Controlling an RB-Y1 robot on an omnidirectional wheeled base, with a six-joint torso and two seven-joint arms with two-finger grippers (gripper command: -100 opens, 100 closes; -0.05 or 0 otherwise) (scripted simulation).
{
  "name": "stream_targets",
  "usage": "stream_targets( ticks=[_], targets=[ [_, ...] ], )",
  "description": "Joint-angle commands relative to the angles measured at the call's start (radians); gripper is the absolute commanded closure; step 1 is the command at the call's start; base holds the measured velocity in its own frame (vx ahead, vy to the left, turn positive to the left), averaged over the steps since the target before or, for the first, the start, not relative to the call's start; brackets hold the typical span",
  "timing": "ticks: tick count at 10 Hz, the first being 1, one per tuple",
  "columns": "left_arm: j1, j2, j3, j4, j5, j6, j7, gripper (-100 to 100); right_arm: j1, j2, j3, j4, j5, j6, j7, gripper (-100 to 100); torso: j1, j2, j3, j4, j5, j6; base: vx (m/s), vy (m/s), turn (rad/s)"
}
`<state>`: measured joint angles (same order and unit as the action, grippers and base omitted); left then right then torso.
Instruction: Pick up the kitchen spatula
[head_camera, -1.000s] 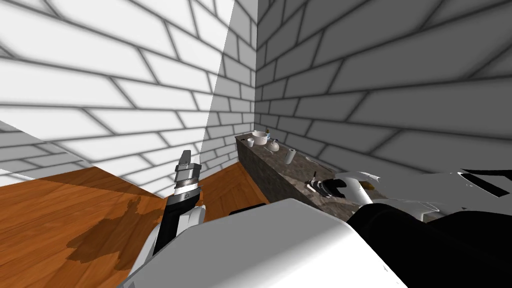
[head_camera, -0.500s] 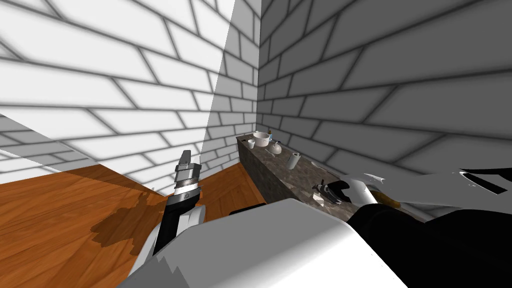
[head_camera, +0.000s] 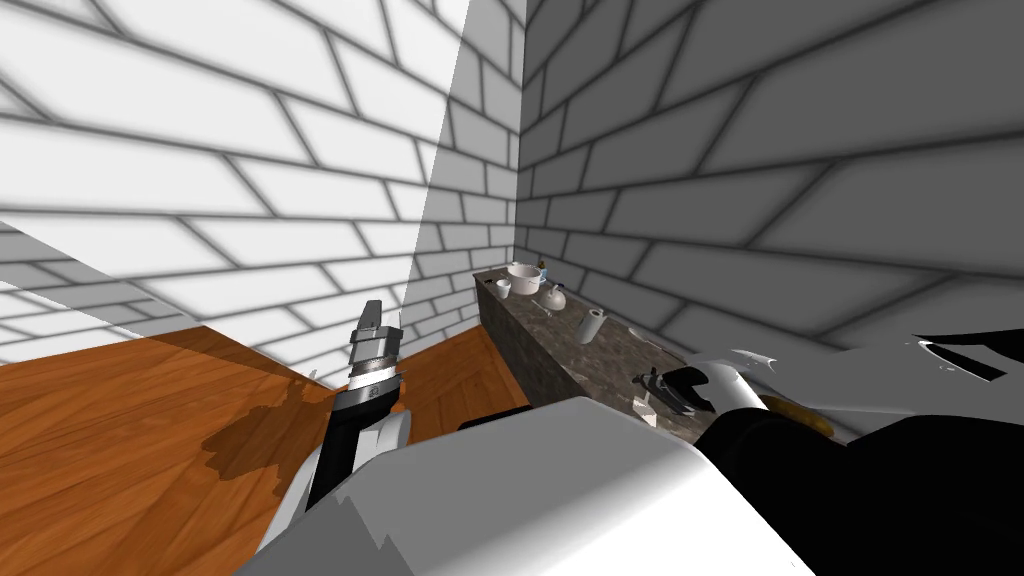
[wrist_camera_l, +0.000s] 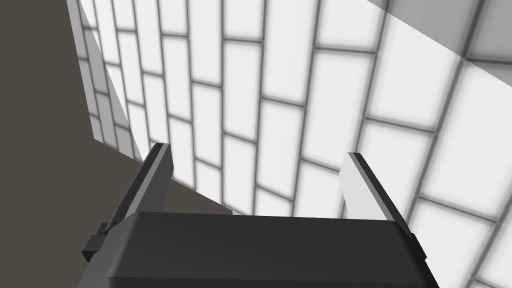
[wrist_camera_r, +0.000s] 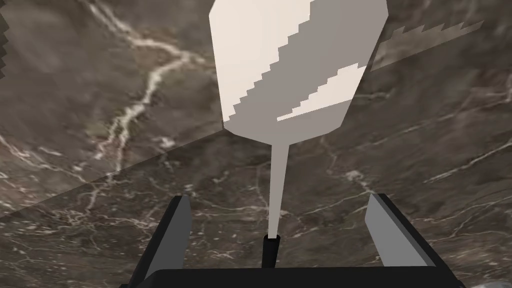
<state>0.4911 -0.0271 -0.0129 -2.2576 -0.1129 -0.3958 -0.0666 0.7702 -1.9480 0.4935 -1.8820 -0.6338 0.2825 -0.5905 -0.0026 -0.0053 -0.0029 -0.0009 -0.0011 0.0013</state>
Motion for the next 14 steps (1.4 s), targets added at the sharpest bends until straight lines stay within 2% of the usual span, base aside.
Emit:
stream_targets(
  ticks=[1,2,3,5,7,9,10,11,14],
  targets=[
    [0.000,0.000,0.000,0.000,0.000,0.000,0.000,0,0.000,0.000,0.000,0.000,0.000,0.000,0.000,-100,0.000,0.000,0.000,0.000,0.000,0.000,0.034,-0.027,0.005],
    [0.000,0.000,0.000,0.000,0.000,0.000,0.000,0,0.001,0.001,-0.001,0.001,-0.005,0.002,0.009,0,0.002,0.002,0.001,0.000,0.000,0.000,0.005,-0.005,0.002],
    [0.000,0.000,0.000,0.000,0.000,0.000,0.000,0,0.001,0.037,0.004,0.023,0.009,0.002,0.022,-100,0.003,0.003,0.002,0.001,0.001,0.000,0.019,-0.002,0.042],
    [0.000,0.000,0.000,0.000,0.000,0.000,0.000,0,0.001,0.050,0.005,0.031,0.013,0.001,0.027,-100,0.004,0.003,0.002,0.001,0.001,0.000,0.019,-0.001,0.020],
    [0.000,0.000,0.000,0.000,0.000,0.000,0.000,0,0.001,0.098,0.012,0.060,0.030,0.001,0.046,-100,0.004,0.003,0.002,0.001,0.001,0.000,0.023,-0.001,0.037],
    [0.000,0.000,0.000,0.000,0.000,0.000,0.000,0,0.001,0.123,0.015,0.075,0.039,0.000,0.055,-100,0.004,0.003,0.002,0.001,0.001,0.000,0.020,-0.002,0.024],
    [0.000,0.000,0.000,0.000,0.000,0.000,0.000,0,-0.001,0.115,0.016,0.071,0.033,-0.001,0.051,-100,0.004,0.003,0.002,0.001,0.001,0.000,0.006,0.000,0.002],
    [0.000,0.000,0.000,0.000,0.000,0.000,0.000,0,-0.001,0.117,0.016,0.072,0.033,0.000,0.057,100,0.003,0.004,0.002,0.001,0.000,0.000,0.000,0.000,0.000],
    [0.000,0.000,0.000,0.000,0.000,0.000,0.000,0,-0.001,0.117,0.016,0.072,0.032,0.000,0.056,100,0.002,0.004,0.002,0.001,0.000,0.000,0.000,0.000,0.000]
  ],
)
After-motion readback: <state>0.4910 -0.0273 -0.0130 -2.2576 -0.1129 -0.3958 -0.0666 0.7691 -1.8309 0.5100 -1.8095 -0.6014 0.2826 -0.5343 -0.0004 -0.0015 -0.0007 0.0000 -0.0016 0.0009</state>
